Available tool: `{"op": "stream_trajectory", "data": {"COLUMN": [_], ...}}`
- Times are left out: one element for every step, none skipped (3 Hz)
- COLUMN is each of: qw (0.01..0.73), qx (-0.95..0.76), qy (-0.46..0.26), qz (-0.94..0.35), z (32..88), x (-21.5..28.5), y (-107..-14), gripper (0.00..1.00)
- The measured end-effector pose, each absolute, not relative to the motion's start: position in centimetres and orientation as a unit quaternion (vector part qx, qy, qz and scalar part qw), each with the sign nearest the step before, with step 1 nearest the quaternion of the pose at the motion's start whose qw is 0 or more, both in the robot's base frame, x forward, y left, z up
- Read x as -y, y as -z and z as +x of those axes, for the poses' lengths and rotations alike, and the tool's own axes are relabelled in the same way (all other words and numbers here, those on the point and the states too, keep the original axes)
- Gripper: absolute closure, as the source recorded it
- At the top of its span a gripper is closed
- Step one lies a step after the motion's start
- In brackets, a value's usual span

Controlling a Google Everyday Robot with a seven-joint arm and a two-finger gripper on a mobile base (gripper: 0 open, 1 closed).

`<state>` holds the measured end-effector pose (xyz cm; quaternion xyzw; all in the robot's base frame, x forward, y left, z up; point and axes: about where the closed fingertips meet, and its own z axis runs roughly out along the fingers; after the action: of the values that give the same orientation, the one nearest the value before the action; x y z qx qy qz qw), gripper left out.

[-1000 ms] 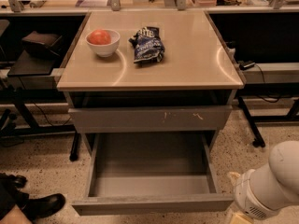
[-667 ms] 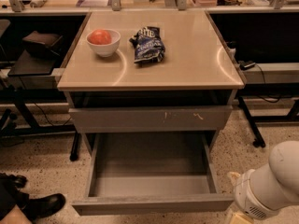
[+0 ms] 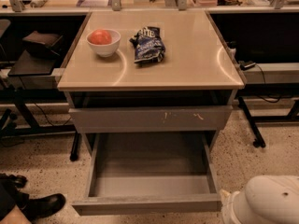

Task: Close middle drawer

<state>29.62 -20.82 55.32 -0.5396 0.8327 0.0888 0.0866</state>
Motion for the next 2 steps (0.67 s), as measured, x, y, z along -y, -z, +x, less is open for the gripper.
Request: {"op": "stream_trajectory", "data": {"qw": [0.068,0.048], "qx": [-0.829,-0.826], "qy": [-0.096,-0.112], "qz": [-0.547,-0.550], "z": [29.2,28.8], "x": [20.6,20.5], "y": [-49.5,-45.2], "gripper": [0.00,0.00]}}
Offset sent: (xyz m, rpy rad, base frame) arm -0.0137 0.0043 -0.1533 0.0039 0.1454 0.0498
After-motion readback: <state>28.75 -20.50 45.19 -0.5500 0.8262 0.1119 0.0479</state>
